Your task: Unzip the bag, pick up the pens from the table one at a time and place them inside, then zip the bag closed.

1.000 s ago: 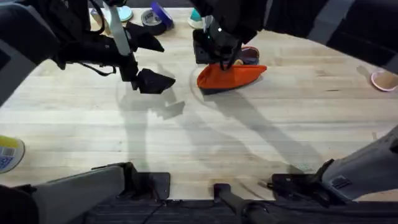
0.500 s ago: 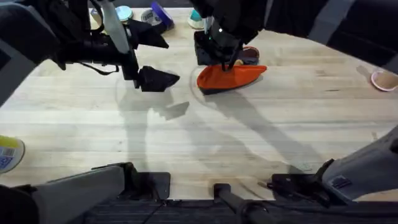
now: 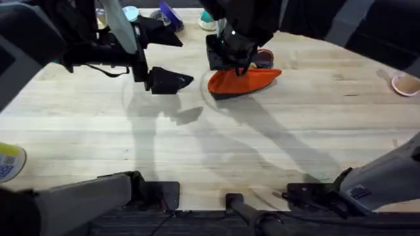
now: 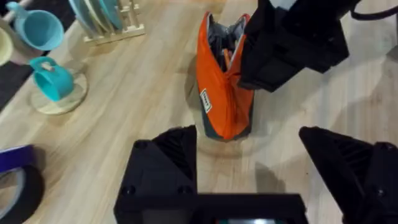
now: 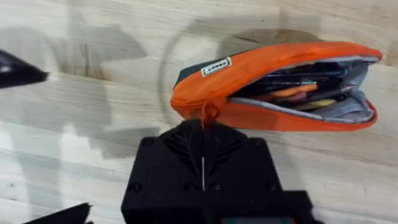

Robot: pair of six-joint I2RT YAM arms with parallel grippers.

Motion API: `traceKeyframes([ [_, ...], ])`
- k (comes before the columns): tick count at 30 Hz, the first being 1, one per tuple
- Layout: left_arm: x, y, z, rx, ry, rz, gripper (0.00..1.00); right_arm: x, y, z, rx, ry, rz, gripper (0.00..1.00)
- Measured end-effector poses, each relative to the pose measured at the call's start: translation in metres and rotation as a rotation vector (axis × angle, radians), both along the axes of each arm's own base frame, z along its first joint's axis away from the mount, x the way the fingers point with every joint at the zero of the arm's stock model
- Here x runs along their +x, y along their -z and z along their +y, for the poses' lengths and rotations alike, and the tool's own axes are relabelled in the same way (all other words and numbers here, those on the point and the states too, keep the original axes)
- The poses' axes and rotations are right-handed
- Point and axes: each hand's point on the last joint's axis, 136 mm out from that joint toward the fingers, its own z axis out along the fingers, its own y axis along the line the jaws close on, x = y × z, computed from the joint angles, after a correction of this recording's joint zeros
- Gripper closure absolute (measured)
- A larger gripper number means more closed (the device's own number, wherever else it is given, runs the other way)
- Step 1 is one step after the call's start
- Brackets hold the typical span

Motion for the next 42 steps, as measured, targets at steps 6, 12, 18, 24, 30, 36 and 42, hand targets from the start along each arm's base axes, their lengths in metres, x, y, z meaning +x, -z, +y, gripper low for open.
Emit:
traceKeyframes([
  [6,0.011,0.022,-0.005,-0.05,0.023,0.069,0.003,0.0,0.0,0.0,0.0,0.0,0.0,0.971],
  [12,0.023,0.042,-0.011,-0.091,0.047,0.096,0.003,0.0,0.0,0.0,0.0,0.0,0.0,0.972],
  [18,0.026,0.056,-0.028,-0.124,0.105,0.115,0.02,0.0,0.0,0.0,0.001,0.0,-0.001,0.971],
  [24,0.027,0.071,-0.048,-0.128,0.168,0.11,0.071,0.0,0.0,0.0,0.001,0.0,-0.001,0.971],
  [30,0.03,0.088,-0.068,-0.124,0.229,0.088,0.172,0.0,0.0,0.0,0.001,0.0,-0.001,0.971],
  [36,0.033,0.087,-0.074,-0.121,0.247,0.05,0.218,0.0,0.0,0.0,0.001,0.0,-0.001,0.971],
  [42,0.032,0.087,-0.077,-0.119,0.254,0.049,0.238,0.0,0.0,0.0,0.001,0.0,-0.001,0.971],
])
